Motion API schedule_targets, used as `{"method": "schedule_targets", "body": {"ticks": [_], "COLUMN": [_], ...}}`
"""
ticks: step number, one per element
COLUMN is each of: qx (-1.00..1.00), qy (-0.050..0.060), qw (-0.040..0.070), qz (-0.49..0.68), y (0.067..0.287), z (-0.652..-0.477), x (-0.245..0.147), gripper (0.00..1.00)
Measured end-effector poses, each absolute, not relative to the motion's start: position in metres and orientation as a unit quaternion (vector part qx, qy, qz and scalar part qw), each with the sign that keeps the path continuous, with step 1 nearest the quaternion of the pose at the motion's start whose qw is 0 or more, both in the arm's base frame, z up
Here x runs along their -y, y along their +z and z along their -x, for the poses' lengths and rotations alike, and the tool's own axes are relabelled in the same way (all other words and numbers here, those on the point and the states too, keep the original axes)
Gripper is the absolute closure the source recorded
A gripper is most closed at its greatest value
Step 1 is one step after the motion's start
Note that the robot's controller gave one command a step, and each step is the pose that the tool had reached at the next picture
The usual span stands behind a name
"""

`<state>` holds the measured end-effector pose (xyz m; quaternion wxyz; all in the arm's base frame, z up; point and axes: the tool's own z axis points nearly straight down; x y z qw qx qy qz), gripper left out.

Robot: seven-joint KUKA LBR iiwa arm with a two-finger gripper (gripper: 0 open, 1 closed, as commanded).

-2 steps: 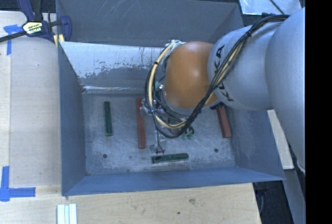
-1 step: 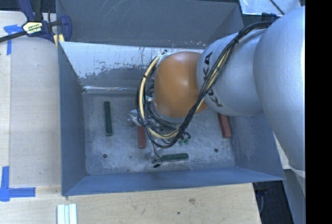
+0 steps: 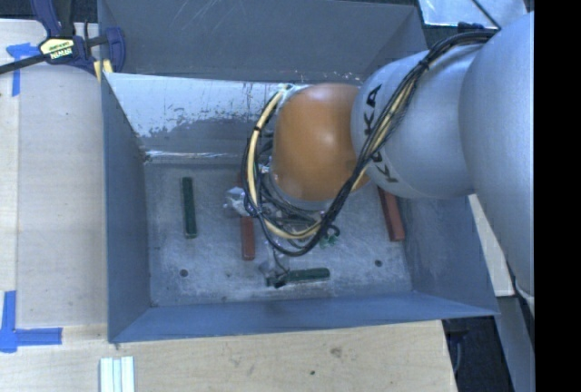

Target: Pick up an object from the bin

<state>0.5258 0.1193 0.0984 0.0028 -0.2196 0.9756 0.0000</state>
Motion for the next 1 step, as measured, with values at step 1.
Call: {"method": "schedule_targets", "body": {"ticks": [1], "qx": [-0.924], "qy": [-0.001], "qw": [0.003], "qz": [0.383], "y": [0.0714], "z": [-0.5809], "x": [-0.0901], "gripper": [1.00]}}
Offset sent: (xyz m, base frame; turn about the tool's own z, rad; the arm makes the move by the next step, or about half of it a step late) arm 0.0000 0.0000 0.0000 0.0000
